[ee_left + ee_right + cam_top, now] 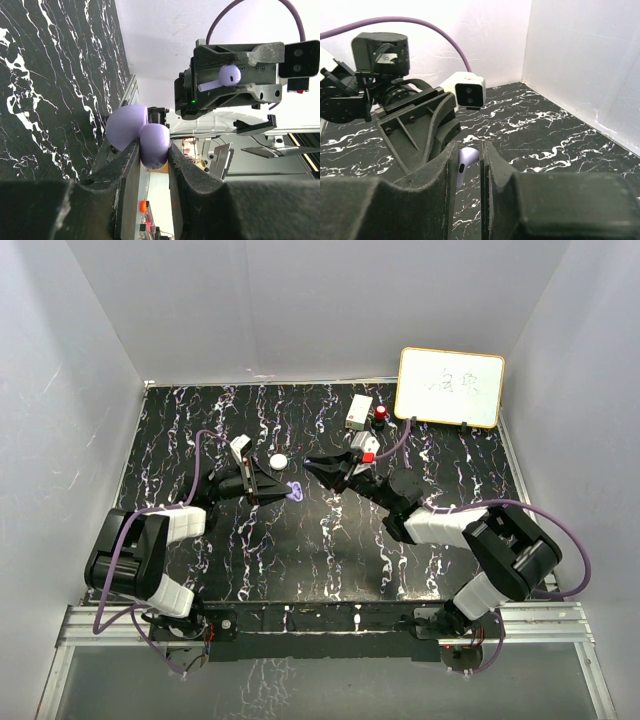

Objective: Insert the wireless bluetooth earbuds into the charging case
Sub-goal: Place the earbud in the charging case.

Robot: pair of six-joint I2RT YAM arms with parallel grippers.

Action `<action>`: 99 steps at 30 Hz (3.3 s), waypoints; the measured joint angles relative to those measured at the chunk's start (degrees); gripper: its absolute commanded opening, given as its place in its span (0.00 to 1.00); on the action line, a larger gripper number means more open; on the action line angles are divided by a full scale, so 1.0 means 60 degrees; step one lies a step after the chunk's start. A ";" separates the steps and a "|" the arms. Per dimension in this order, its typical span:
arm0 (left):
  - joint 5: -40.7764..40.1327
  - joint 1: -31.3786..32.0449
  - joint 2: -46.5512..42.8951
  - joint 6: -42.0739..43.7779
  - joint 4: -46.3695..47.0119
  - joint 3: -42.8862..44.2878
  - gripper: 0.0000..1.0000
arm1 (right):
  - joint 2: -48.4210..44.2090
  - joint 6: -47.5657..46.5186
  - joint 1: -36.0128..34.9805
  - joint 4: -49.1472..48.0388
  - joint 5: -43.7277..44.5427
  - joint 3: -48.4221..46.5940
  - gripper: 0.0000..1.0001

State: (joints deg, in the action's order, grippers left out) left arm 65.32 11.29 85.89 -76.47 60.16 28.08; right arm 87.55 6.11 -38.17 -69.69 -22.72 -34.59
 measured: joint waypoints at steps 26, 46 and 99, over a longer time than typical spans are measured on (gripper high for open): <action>-0.0255 0.0477 0.0339 -0.0412 0.0262 0.0000 0.00 | 0.1096 -0.0295 0.0000 -0.2499 -0.1785 0.0688 0.00; -0.0302 0.0721 0.0412 -0.0550 0.0437 0.0000 0.00 | 0.1504 -0.0470 -0.0004 -0.2506 -0.1996 0.0685 0.00; -0.0452 0.0765 0.0404 -0.0579 0.0328 0.0022 0.00 | 0.1657 -0.0772 0.0000 -0.2510 -0.2040 0.0747 0.00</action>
State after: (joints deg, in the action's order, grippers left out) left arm 62.61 15.88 88.31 -79.94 62.13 28.21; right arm 97.49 1.48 -38.17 -84.75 -34.96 -30.11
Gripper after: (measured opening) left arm 0.239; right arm 0.184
